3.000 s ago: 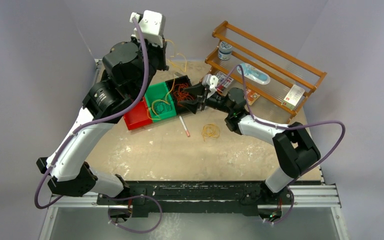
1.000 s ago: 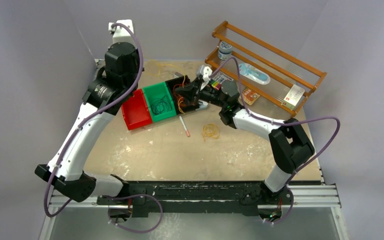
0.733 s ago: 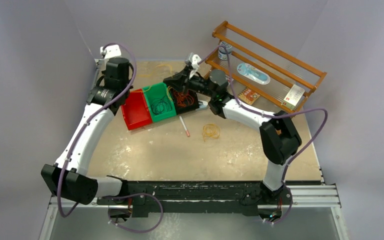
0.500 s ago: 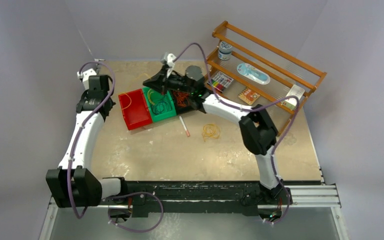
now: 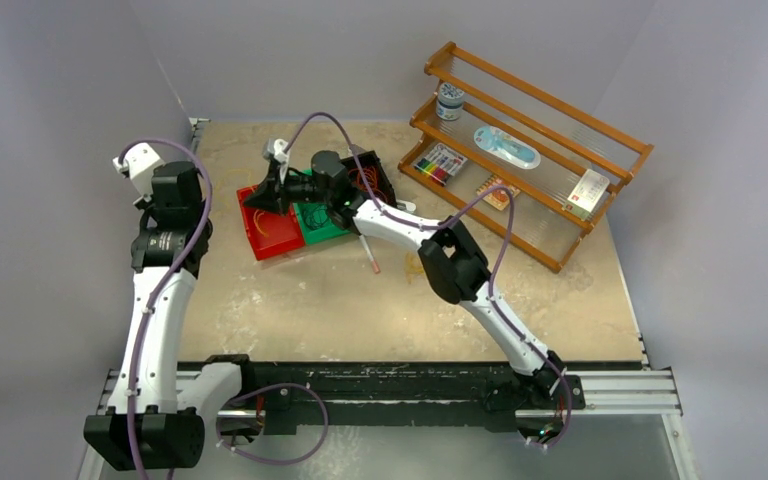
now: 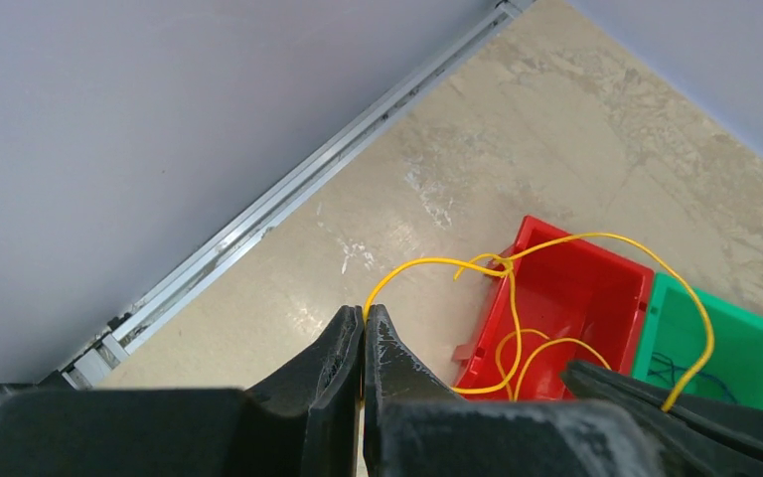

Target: Untangle the cables

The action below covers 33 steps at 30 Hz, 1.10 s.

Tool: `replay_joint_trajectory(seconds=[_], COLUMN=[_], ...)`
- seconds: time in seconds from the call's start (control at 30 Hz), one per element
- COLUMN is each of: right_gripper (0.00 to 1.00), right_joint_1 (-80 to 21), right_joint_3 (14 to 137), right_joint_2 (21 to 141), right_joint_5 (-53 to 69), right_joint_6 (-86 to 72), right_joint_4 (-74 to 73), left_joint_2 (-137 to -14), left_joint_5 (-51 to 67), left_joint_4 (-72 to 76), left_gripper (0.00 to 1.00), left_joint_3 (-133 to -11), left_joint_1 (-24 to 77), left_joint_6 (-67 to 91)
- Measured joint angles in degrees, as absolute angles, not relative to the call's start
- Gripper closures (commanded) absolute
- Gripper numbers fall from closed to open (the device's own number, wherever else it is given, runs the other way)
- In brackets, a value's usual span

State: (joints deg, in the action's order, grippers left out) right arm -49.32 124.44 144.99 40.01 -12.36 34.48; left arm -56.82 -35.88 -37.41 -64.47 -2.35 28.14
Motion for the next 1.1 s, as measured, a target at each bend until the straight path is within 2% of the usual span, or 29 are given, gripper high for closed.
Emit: replay_joint_trajectory(seconds=[0.1, 0.17, 0.23, 0.37, 0.53, 0.67, 0.83, 1.1], right_gripper=[0.99, 0.95, 0.87, 0.64, 0.52, 0.39, 0.34, 0.34], right_joint_1=[-49.6, -49.5, -49.4, -49.3, -49.0, -48.2, -46.7, -43.4], right_joint_3=[125.5, 126.8, 128.5, 129.2, 122.9, 111.0, 101.7, 87.7], right_joint_2=[147.5, 149.1, 151.0, 152.4, 149.1, 141.9, 133.1, 120.4], right_joint_5=[39.6, 39.1, 38.3, 37.4, 37.0, 36.8, 34.2, 29.3], right_joint_6=[-11.7, -11.0, -10.3, -9.0, -7.4, -7.8, -7.5, -7.7], right_joint_4=[33.8, 33.0, 31.9, 30.1, 31.4, 34.9, 36.8, 40.4], left_joint_2=[-57.4, -57.6, -57.8, -58.2, -59.7, -61.6, -64.3, -68.8], left_joint_5=[-35.3, -34.3, -32.7, -29.0, -24.9, -23.6, -22.4, -22.4], left_joint_4=[-37.4, -37.1, -36.2, -34.2, -31.6, -30.2, -29.0, -27.4], left_gripper=[1.00, 1.00, 1.00, 1.00, 1.00, 1.00, 1.00, 1.00], left_joint_3=[-63.5, -62.8, -62.1, -61.2, -61.2, -61.2, -62.0, -64.3], left_joint_1=[-2.3, -2.3, -2.3, -2.3, -2.3, -2.3, -2.3, -2.3], left_joint_6=[28.1, 28.0, 27.9, 27.9, 27.6, 27.4, 27.5, 27.5])
